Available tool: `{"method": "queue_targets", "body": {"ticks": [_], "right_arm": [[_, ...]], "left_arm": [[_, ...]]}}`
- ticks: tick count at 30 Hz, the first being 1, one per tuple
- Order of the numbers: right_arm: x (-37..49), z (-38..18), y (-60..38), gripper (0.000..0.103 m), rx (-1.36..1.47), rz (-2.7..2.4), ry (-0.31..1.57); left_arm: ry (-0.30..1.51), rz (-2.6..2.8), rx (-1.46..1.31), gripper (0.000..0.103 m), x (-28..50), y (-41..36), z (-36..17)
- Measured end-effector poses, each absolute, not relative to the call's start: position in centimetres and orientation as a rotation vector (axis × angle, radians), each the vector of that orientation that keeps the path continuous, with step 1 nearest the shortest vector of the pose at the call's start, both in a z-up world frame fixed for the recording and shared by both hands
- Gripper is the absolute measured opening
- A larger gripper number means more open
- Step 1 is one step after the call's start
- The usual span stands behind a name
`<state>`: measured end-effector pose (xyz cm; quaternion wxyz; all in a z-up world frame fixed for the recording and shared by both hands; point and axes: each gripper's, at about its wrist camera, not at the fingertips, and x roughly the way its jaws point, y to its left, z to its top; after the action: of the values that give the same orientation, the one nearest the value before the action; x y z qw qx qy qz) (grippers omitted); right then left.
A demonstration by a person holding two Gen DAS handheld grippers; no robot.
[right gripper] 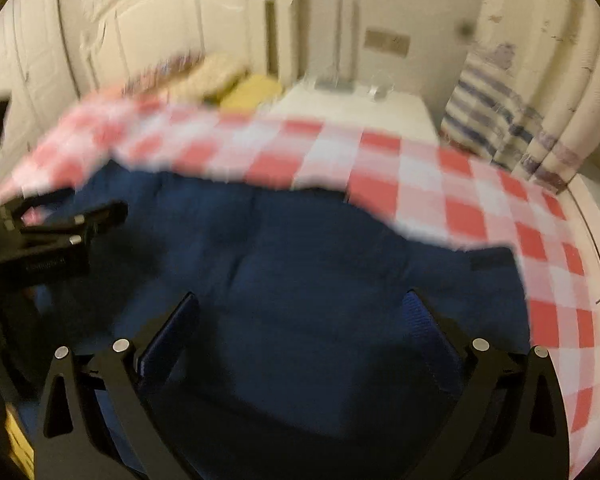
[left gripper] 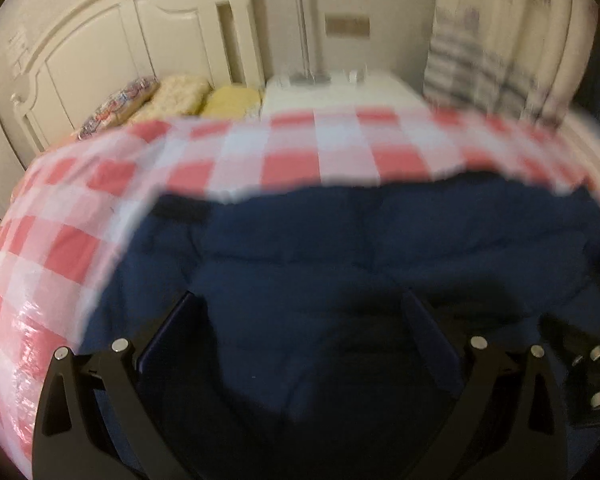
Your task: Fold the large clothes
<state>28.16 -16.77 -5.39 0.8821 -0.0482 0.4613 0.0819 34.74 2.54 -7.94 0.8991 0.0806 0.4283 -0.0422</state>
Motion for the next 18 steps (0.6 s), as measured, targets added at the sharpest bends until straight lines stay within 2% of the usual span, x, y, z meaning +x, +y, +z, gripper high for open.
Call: {"method": "queue_targets", "body": {"ticks": [8, 14, 18], "right_arm": [[28.6, -6.4, -17.3, 0.098, -0.059, 0.166, 0.964], [24.6, -2.9, -18.0, 0.098, -0.083, 0.171, 0.901], [22.7, -2.9, -20.8, 0.098, -0.108, 0.098, 0.891]], "left_arm": [[0.885, -0.075, 0.164, 0.101, 34.6, 2.8, -8.2], [0.774, -0.015, 0.167, 0.101, 31.0, 5.3, -4.5], [0.781, 0.097, 0.191, 0.101, 30.7, 8.9, -4.9]]}}
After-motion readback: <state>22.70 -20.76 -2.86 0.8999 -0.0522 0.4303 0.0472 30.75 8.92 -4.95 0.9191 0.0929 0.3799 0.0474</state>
